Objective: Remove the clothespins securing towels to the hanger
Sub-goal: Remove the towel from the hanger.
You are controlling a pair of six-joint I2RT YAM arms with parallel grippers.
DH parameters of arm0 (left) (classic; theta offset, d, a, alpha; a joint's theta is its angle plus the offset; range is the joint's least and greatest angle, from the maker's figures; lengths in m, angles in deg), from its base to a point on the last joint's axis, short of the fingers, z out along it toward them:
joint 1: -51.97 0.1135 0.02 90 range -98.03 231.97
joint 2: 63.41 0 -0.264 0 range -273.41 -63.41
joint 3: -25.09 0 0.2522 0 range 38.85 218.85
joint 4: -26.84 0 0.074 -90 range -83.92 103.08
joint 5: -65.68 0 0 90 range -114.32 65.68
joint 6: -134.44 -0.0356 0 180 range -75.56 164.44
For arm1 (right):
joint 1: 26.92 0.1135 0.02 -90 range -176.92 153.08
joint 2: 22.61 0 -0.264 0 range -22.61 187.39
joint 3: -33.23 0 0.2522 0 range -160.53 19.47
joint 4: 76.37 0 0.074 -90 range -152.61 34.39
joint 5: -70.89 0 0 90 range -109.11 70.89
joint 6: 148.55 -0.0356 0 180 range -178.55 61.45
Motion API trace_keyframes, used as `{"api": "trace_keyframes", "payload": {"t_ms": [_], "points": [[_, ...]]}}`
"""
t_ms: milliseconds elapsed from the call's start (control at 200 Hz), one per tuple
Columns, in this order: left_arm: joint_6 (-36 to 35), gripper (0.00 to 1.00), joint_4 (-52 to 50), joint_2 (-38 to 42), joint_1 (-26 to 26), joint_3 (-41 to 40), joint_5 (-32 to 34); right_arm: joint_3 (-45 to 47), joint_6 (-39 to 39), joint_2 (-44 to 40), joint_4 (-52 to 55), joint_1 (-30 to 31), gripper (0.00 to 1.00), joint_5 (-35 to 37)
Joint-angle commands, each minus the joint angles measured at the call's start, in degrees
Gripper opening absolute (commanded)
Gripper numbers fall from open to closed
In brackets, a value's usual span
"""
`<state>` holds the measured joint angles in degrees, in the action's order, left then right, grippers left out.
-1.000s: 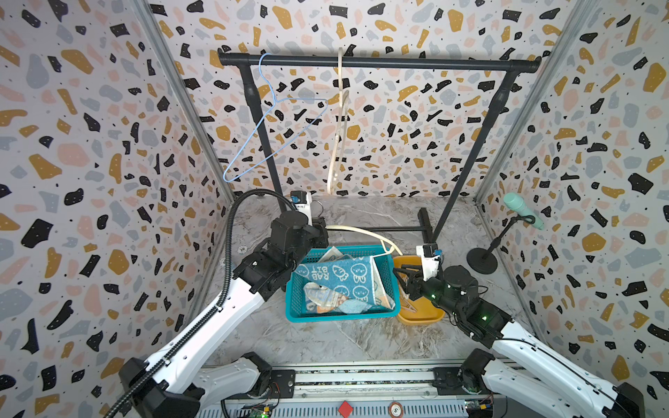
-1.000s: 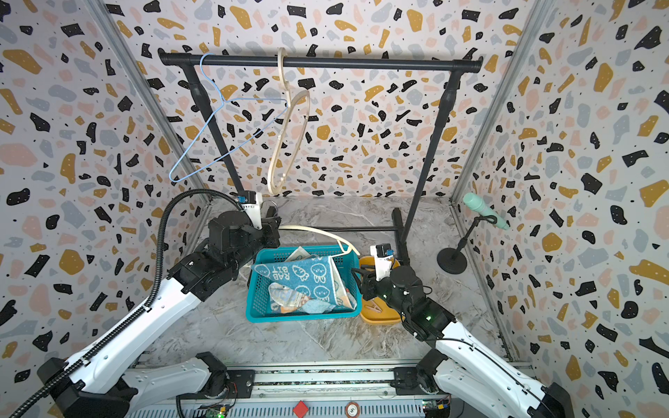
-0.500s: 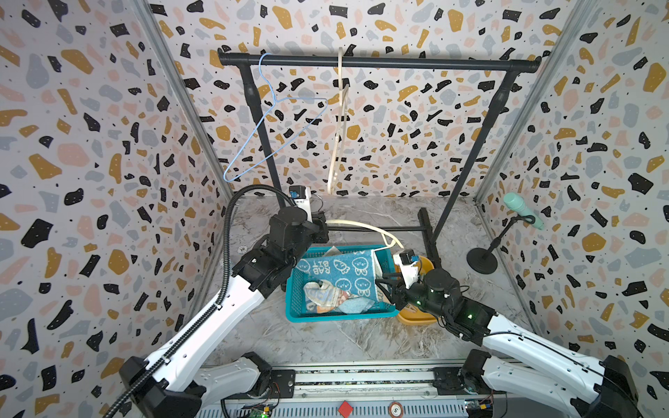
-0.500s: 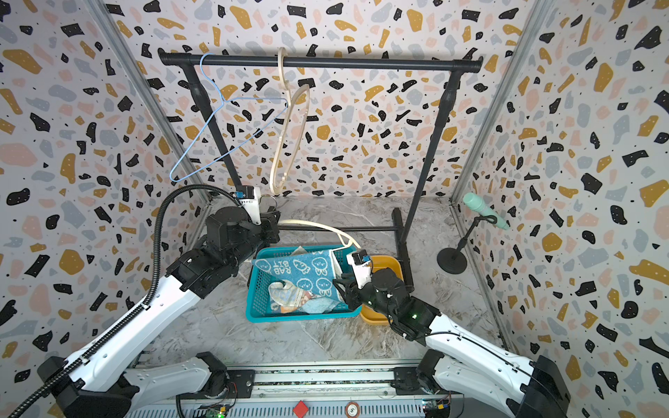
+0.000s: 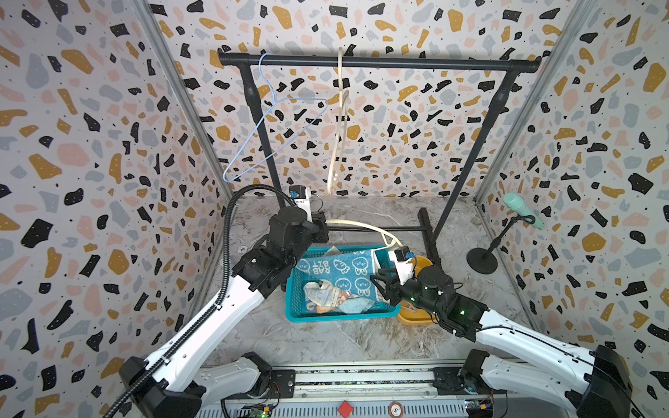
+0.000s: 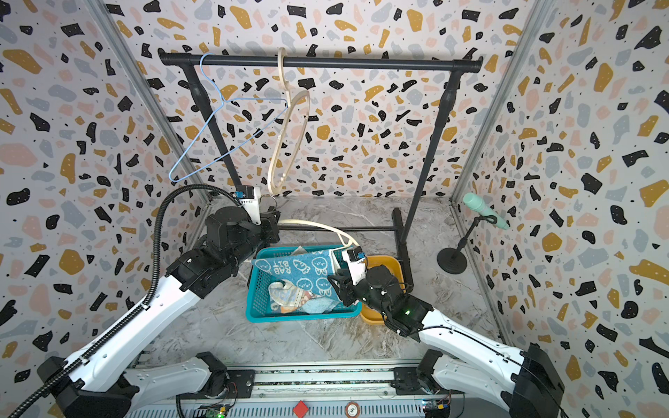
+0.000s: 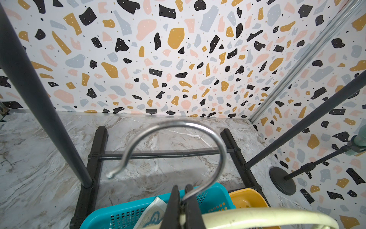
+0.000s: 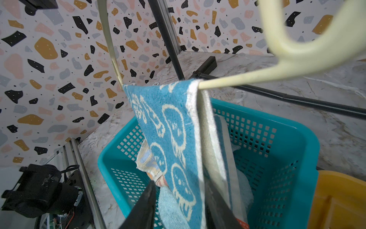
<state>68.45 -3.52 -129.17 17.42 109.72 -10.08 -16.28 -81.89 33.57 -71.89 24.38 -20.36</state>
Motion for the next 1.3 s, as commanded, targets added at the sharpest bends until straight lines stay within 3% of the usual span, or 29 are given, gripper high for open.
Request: {"api": "trace_keyframes", "payload": {"t_ms": [0, 1006, 1151, 1296], "points": [[-0.67, 0.00, 3.88, 1.59, 0.27, 1.48, 0.71, -2.22, -0.13, -0.03, -1.74, 0.30, 0.42, 1.52], [-0.84, 0.00, 4.03, 2.73, 0.27, 0.51, 1.03, -3.10, -1.08, 6.94, -7.50, 0.48, 0.39, 1.67], [-0.89, 0.00, 4.03, 2.85, 0.27, 0.31, 1.29, -3.19, -1.59, 7.79, -8.73, 0.63, 0.30, 1.05], [-1.10, 0.00, 3.99, 3.09, 0.26, -0.01, 1.88, -3.45, -1.61, 8.43, -8.83, 1.07, 0.07, 0.75]]}}
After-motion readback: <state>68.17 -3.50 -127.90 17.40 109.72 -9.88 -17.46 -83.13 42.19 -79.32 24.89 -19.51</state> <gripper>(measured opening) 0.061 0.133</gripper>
